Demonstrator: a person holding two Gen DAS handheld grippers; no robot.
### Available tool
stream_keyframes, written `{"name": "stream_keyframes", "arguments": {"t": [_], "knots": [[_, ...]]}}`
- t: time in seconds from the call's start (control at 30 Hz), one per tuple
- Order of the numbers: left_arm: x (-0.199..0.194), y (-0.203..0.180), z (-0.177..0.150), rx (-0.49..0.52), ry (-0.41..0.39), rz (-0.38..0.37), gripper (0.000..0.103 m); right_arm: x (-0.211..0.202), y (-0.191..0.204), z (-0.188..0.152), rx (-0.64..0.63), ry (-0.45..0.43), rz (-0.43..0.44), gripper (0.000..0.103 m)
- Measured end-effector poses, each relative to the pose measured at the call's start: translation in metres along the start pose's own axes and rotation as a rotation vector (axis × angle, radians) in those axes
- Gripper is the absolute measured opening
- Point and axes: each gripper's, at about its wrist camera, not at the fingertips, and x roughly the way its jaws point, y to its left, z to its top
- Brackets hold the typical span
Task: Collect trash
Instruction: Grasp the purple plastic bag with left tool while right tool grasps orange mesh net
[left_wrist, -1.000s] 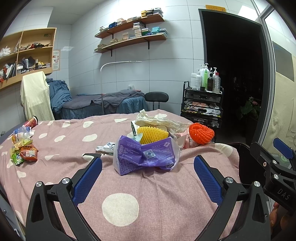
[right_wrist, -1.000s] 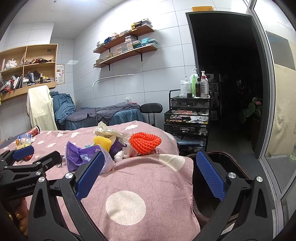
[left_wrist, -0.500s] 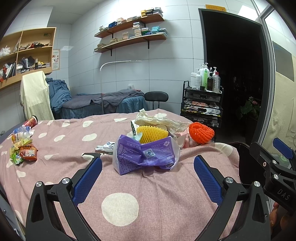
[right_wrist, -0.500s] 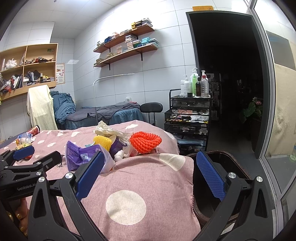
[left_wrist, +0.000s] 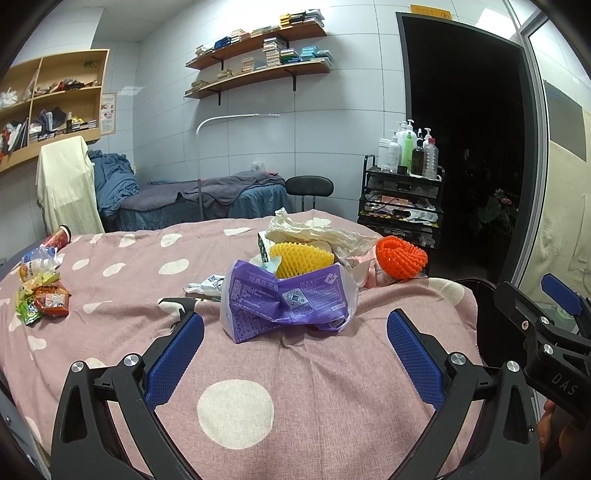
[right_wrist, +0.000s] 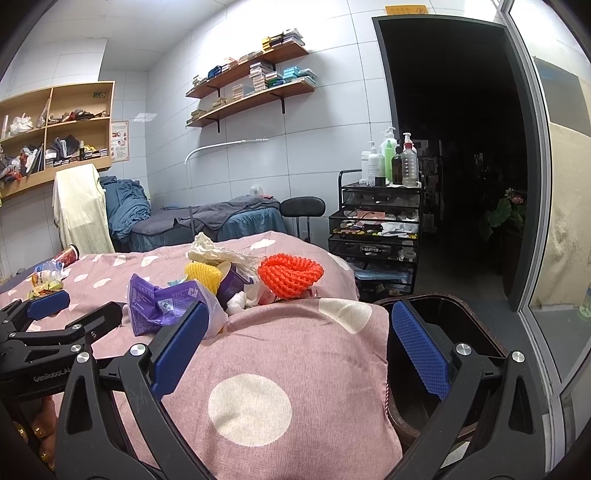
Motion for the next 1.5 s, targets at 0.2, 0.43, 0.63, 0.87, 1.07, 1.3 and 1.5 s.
{"name": "stream_keyframes", "arguments": {"t": [0.2, 0.43, 0.63, 0.87, 1.07, 1.3, 1.5], "knots": [[0.02, 0.012, -0.008, -0.026, 0.101, -0.019, 0.098, 0.022, 0.0, -0.004, -0.009, 0.111, 0.01, 0.098], [0.038, 0.04, -0.009, -0.089, 0.186, -0.054, 0.098, 0.057, 0.0, -0.005, -0.017, 0.234, 0.031, 0.098], [0.058, 0.061, 0.004, -0.117, 0.218, -0.067, 0.098, 0.091, -0.003, 0.008, -0.014, 0.289, 0.07, 0.098], [0.087, 0.072, 0.02, -0.145, 0.267, -0.104, 0.098, 0.139, -0.002, 0.031, -0.039, 0.331, 0.08, 0.098], [0.109, 0.067, 0.025, -0.138, 0.315, -0.117, 0.098, 0.181, 0.004, 0.038, -0.077, 0.413, 0.06, 0.098], [0.13, 0.068, 0.028, -0.151, 0.36, -0.111, 0.093, 0.203, 0.015, 0.04, -0.175, 0.403, -0.011, 0.095], [0.129, 0.073, 0.022, -0.187, 0.371, -0.131, 0.069, 0.208, 0.017, 0.037, -0.185, 0.409, 0.007, 0.048]]}}
